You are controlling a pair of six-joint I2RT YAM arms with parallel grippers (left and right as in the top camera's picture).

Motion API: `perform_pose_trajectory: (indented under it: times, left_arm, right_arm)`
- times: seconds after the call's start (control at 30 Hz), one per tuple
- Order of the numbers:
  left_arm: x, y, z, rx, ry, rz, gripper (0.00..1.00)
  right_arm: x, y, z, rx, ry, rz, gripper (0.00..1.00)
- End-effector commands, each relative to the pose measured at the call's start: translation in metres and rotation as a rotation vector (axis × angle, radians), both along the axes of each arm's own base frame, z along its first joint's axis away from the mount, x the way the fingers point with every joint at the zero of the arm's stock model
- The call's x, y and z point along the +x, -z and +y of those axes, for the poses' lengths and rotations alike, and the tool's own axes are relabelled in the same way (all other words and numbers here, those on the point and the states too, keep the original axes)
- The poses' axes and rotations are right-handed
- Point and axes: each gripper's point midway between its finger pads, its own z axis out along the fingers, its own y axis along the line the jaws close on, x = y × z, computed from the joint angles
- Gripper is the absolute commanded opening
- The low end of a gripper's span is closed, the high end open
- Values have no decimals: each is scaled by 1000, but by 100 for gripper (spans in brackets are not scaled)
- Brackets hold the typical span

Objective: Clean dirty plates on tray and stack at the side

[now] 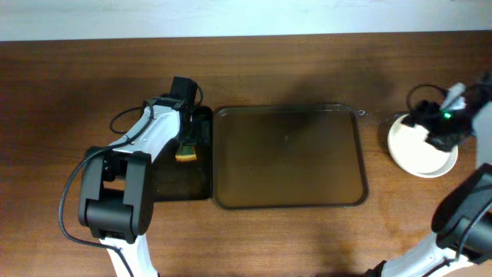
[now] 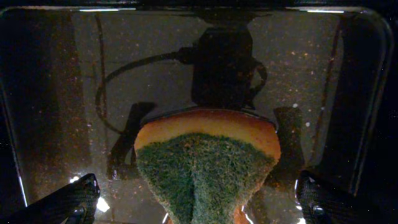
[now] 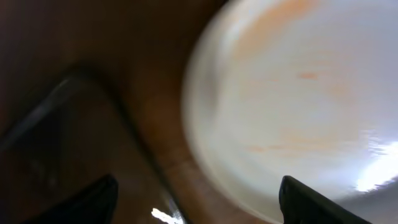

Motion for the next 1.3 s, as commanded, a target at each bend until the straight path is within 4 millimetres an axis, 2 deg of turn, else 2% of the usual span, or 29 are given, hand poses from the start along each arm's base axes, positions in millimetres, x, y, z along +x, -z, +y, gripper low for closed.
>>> perform_pose_trajectory:
  times: [0.0,0.03,0.07,0.1,0.2,0.23,0.27,0.4,0.77,0.83,0.9,0.97,1.0,1.03,1.07,1.13,1.2,1.27]
  left_arm:
    - [2,-4,5,17,-2,1,100]
    - [3,-13,5,16,-2,-6,100]
    - [5,-26,6,19,-4,-26,100]
    - [9,-51,6,8,-5,-87,100]
    - [18,-111,10,-21,-20,-246,100]
    - [22,-136,16,-35,-41,-323,100]
    - [22,-146,19,-38,-49,-348,100]
    - [20,-151,21,-38,-51,-356,100]
    - [20,-151,21,-38,-50,-356,100]
    - [20,-151,20,-38,-50,-356,100]
    - [20,-151,21,-38,-50,-356,100]
    - [20,-151,21,-38,-50,-356,100]
    - [20,-151,21,-38,-50,-356,100]
    - [20,-151,20,-38,-50,-356,100]
    - [20,-151,20,-38,-50,-355,100]
    - [20,-151,20,-38,-50,-356,100]
    - [20,-151,21,-38,-50,-356,100]
    - [20,-151,20,-38,-50,-356,100]
  right_arm:
    - [13,-14,50,-46,-153,-12,85]
    - [14,-13,60,-61,-182,-3,86]
    - [16,-11,80,-80,-236,11,87]
    - [16,-11,95,-78,-279,16,87]
    - [15,-10,140,-95,-429,21,100]
    - [14,-9,153,-121,-467,28,98]
    - [12,-8,162,-128,-492,36,98]
    - [11,-8,183,-130,-546,31,98]
    - [9,-6,184,-128,-548,35,98]
    - [8,-30,185,-146,-546,-26,98]
    - [3,-79,186,-179,-539,-156,98]
    - [-17,-148,185,-227,-521,-343,98]
    - [-34,-187,184,-262,-511,-459,98]
    - [-65,-241,174,-360,-468,-621,98]
    - [-83,-263,174,-377,-456,-695,98]
    - [-135,-312,167,-447,-401,-872,98]
    - [-190,-340,151,-546,-304,-1005,98]
    - [-228,-347,143,-601,-234,-1121,98]
